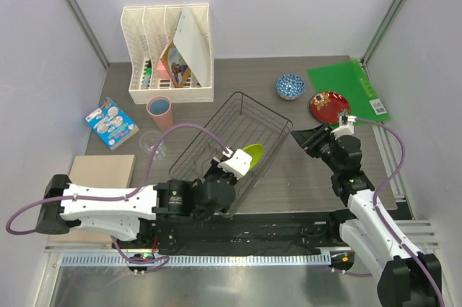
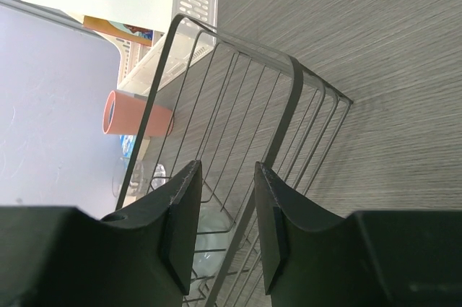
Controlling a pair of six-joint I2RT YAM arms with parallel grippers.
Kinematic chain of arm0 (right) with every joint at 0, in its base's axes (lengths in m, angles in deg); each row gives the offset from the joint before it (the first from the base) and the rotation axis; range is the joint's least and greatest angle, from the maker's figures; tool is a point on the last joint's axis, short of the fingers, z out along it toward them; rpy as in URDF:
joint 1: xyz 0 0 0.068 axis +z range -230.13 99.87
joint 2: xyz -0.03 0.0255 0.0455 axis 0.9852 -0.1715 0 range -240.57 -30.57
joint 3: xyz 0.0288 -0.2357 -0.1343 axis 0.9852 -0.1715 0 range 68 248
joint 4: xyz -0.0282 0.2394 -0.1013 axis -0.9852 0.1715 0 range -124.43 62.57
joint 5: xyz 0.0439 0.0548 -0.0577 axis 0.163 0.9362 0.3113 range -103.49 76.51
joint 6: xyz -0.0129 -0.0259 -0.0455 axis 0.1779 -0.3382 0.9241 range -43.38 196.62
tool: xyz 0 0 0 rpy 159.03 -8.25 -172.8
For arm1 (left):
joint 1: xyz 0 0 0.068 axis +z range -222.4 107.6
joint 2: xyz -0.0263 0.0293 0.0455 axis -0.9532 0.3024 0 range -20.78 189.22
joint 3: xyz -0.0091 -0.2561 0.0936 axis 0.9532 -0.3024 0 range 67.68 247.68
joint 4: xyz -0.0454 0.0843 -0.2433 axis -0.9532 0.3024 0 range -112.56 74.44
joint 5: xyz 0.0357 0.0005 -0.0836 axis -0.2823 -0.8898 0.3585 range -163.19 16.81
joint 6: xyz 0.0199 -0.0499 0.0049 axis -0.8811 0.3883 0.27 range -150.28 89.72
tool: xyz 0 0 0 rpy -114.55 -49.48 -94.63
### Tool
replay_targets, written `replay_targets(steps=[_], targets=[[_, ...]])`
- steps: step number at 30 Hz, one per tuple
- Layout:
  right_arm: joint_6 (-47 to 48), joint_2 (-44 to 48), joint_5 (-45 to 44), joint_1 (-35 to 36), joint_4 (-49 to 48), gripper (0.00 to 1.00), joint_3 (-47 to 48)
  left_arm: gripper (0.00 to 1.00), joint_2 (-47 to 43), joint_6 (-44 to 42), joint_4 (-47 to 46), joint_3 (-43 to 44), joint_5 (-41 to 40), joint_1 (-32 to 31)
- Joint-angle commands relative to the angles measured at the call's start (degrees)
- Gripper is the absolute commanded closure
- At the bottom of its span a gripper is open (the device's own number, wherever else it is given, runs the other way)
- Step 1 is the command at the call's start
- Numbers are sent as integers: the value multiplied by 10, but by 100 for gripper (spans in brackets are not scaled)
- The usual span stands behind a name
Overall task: Unload the mixed dishes from the dish rack
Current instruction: Pick up the plate from the dish rack.
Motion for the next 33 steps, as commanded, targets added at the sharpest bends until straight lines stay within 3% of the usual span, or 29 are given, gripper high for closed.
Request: replay_targets(steps=[1,6,10,11,15,21,24,29,33], targets=[[7,8,-7,3,-7,59,9,100,-18,-166,-180,-10,-85,-46],[7,14,-7,3,-2,59,14,100,-30,-188,-216,-6,-98,-51],[7,32,-7,3,17,60,36,100,-67,-132,-204,-4,-70,-35],[7,42,-7,3,22,60,42,100,-74,-76,-170,4,-47,-15],[11,62,-3,3,40,59,76,100,-107,11,-114,19,19,52],[10,64,22,3,53,58,116,100,-147,99,-88,22,127,155],[-12,53,64,3,13,56,117,100,-144,148,-84,27,226,216],[-34,-5,148,3,-38,50,145,100,-103,267,-102,48,479,337],[-48,-4,157,3,-74,48,155,100,-34,332,-136,57,619,404]])
